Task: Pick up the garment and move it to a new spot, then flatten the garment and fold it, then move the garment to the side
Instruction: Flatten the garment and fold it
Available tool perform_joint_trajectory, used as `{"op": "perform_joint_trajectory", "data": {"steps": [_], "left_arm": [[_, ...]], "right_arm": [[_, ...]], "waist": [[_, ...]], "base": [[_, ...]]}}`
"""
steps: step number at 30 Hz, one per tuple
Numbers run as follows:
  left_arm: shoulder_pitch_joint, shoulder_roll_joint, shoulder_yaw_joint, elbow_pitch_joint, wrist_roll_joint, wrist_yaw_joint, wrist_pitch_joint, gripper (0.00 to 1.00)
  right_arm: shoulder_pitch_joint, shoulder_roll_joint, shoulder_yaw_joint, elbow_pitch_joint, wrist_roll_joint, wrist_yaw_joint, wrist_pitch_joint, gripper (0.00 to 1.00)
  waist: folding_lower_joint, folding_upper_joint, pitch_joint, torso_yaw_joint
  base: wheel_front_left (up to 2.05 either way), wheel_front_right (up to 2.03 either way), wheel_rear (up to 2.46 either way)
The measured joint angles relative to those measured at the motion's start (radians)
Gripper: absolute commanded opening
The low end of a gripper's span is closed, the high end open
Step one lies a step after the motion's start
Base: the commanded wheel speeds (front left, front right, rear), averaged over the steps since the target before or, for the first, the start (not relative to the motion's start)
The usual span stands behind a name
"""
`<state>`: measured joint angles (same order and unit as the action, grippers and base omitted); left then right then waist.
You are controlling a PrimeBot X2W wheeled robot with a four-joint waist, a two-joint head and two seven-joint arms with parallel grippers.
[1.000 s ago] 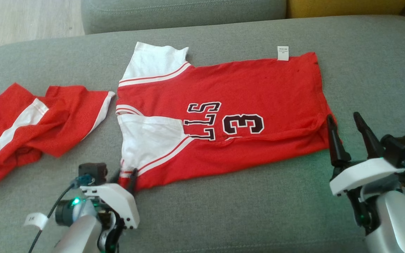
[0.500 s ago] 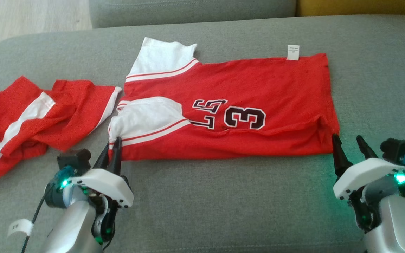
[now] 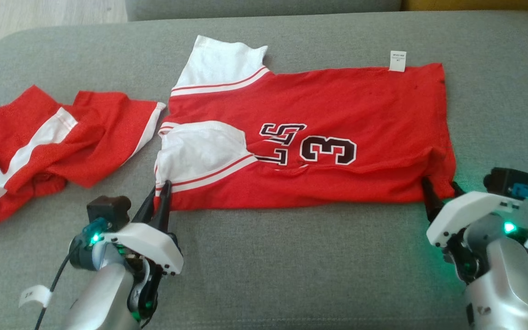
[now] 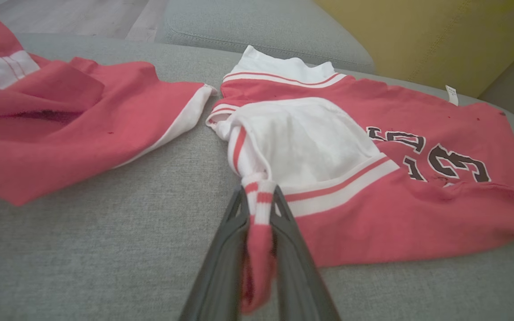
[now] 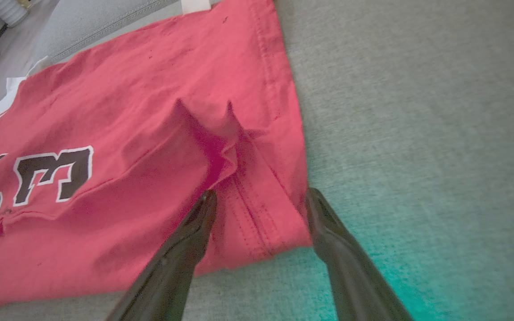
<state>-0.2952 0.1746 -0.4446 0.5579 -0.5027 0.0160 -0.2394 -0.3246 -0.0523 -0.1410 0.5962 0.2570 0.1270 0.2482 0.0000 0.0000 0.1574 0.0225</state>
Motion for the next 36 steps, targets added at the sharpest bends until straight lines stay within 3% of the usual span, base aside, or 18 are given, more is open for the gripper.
{"op": "perform_joint_trajectory", "data": {"steps": [8,9,10,11,21,27,36], "left_arm": [[-0.011,-0.006,-0.004,0.007,0.000,-0.009,-0.001,0.00],[-0.015,-0.006,-0.004,0.009,0.000,-0.009,-0.001,0.00],[-0.018,-0.006,-0.004,0.010,0.000,-0.009,-0.001,0.00],[-0.020,-0.006,-0.004,0.011,0.000,-0.009,-0.001,0.00],[-0.011,0.004,-0.023,0.047,-0.012,-0.035,0.036,0.00],[0.040,0.033,-0.023,0.040,-0.040,-0.055,0.073,0.00],[0.172,0.093,-0.056,-0.075,-0.110,-0.105,0.230,0.00]], "right_arm": [[-0.070,-0.001,0.008,0.073,-0.021,0.000,0.027,1.00],[-0.078,-0.002,0.011,0.081,-0.022,0.000,0.031,0.51],[-0.082,-0.003,0.014,0.085,-0.026,0.000,0.031,0.17],[-0.084,-0.003,0.015,0.088,-0.030,0.000,0.031,0.00],[-0.052,-0.041,0.098,0.074,-0.022,0.000,0.063,0.00],[0.012,-0.115,0.165,0.022,0.056,0.000,0.145,0.00],[0.137,-0.206,0.203,-0.079,0.168,0.000,0.308,0.00]], "waist": [[0.0000,0.0000,0.015,0.010],[0.0000,0.0000,0.015,0.011],[0.0000,0.0000,0.015,0.011],[0.0000,0.0000,0.014,0.011],[0.0000,0.0000,-0.041,-0.003],[0.0000,0.0000,-0.096,-0.010],[0.0000,0.0000,-0.171,-0.012]], "base": [[0.00,0.00,0.00],[0.00,0.00,0.00],[0.00,0.00,0.00],[0.00,0.00,0.00],[0.00,0.00,0.00],[0.00,0.00,0.00],[0.00,0.00,0.00]]}}
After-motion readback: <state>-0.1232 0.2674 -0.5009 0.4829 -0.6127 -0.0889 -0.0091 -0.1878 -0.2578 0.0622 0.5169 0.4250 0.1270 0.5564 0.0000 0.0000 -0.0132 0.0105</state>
